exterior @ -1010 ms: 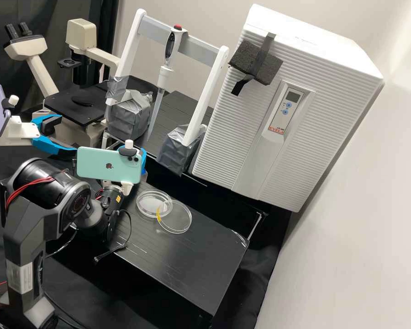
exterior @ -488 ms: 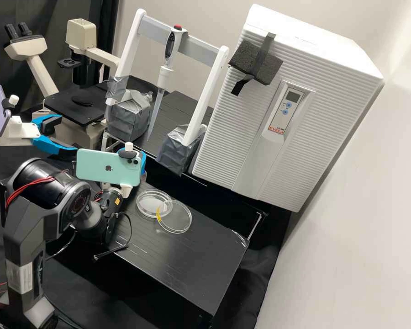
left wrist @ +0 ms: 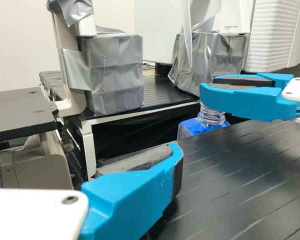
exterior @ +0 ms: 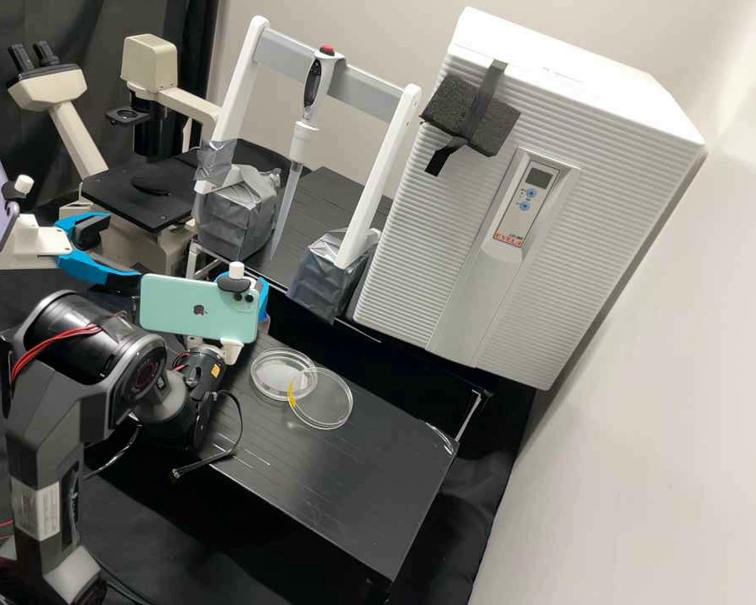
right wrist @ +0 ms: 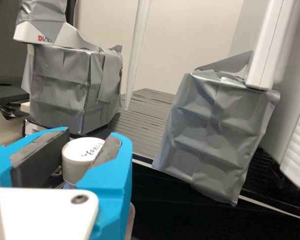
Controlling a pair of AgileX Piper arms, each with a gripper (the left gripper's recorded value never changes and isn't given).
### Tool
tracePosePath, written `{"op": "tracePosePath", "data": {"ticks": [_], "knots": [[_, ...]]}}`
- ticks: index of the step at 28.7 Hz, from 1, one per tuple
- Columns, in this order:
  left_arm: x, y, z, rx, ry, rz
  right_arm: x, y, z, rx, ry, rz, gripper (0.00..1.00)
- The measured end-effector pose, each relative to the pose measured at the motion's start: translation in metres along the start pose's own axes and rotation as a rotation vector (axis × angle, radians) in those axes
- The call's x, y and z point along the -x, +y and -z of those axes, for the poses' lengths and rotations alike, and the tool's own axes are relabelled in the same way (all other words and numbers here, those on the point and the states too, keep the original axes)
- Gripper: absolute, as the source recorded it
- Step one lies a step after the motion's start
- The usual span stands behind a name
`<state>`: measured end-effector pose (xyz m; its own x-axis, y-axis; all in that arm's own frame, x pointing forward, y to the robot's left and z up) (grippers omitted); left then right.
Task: Close the bottle
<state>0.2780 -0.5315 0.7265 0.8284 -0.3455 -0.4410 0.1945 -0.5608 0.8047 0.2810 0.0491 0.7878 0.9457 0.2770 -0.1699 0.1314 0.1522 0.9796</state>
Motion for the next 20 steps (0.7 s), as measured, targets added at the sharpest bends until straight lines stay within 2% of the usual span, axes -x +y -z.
{"op": "tracePosePath", "data": {"ticks": [15,20], "knots": [[0.0,0.0,0.0,0.0,0.0,0.0,0.0017,-0.0021,-0.002,-0.002,-0.023,0.015,1.0],[0.0,0.0,0.0,0.0,0.0,0.0,0.005,-0.0004,0.0005,0.0,-0.019,0.01,1.0]]}}
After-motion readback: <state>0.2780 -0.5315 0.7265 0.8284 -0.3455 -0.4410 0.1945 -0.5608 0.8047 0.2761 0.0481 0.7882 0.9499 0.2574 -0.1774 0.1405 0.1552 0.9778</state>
